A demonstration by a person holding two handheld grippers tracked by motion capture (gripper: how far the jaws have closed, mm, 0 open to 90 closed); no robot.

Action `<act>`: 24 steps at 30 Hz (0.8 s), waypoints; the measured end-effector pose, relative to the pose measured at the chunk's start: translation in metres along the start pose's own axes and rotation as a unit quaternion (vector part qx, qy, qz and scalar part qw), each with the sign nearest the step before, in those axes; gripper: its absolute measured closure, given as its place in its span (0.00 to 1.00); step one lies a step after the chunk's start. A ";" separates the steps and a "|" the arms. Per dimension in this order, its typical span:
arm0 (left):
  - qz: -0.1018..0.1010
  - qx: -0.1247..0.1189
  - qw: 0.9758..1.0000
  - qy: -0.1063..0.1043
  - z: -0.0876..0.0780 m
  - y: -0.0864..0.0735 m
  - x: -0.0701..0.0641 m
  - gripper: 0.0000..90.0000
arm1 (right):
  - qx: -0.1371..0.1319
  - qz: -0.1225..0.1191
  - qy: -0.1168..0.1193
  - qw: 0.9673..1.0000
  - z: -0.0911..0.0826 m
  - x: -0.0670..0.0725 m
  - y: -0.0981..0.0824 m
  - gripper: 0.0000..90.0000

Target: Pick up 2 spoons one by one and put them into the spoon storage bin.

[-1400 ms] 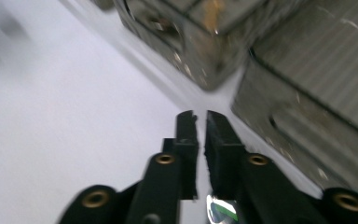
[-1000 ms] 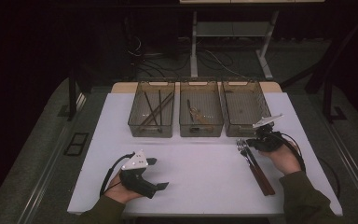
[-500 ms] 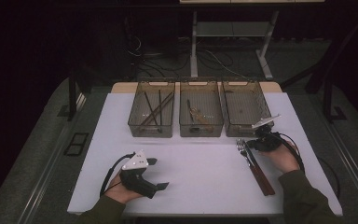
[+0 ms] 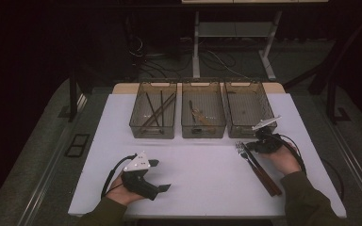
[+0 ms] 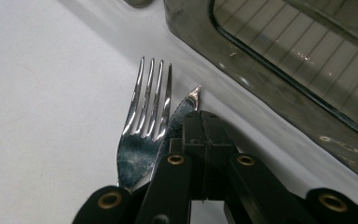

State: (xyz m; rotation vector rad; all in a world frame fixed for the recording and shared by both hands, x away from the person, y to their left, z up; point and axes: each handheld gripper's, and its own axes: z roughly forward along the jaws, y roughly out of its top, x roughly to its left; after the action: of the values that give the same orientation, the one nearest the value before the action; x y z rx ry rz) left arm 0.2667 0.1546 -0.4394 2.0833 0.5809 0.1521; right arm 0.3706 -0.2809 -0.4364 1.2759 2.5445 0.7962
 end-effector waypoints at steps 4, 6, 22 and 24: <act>0.001 0.000 1.000 0.000 0.000 0.000 0.000 0.04 | -0.001 -0.003 0.008 1.000 0.000 0.001 0.000 1.00; 0.001 0.000 1.000 0.000 0.000 0.000 0.000 0.04 | -0.002 -0.005 0.011 1.000 0.000 0.002 0.000 1.00; 0.000 0.000 1.000 -0.002 0.000 0.000 0.000 0.04 | -0.044 0.004 0.027 0.999 -0.017 0.001 0.000 0.89; 0.002 0.000 1.000 -0.001 0.000 0.000 0.000 0.04 | -0.054 0.013 0.027 0.998 -0.023 0.001 -0.002 0.79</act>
State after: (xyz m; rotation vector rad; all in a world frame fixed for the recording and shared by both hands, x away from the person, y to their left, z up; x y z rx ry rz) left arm 0.2668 0.1547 -0.4392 2.0849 0.5768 0.1520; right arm 0.3600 -0.2901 -0.4178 1.2726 2.4935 0.9709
